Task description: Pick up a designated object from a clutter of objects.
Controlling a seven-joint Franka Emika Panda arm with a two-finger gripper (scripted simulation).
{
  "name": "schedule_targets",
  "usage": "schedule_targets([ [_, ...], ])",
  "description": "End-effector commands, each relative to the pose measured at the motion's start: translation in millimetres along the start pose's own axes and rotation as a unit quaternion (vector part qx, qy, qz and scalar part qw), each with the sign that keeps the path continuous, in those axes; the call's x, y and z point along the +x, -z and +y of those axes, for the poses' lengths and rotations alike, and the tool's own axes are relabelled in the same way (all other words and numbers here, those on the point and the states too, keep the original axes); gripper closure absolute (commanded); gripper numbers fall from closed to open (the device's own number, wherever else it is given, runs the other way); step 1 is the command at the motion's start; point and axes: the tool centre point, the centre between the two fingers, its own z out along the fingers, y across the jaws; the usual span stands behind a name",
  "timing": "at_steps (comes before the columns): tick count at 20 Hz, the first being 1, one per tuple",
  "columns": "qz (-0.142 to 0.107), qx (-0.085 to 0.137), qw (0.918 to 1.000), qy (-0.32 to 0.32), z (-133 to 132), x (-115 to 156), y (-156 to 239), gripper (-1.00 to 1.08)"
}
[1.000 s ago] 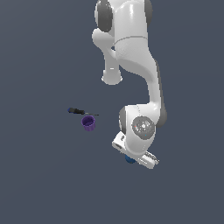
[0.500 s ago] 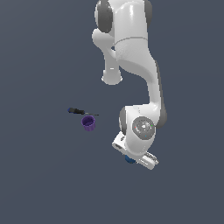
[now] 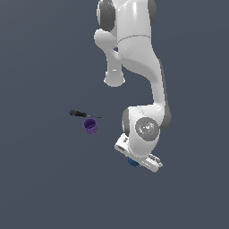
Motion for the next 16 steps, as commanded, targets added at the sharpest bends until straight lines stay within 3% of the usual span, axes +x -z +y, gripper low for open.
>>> schedule_targets([
  [1,0.001,0.001,1.0000,0.000,0.0,-2.3,7.9,1.08],
  [8,0.001,0.001,1.0000,0.000,2.8,-16.5,44.7,1.08],
  [16,0.001,0.001,1.0000,0.000,8.1,-43.8,116.4,1.08],
])
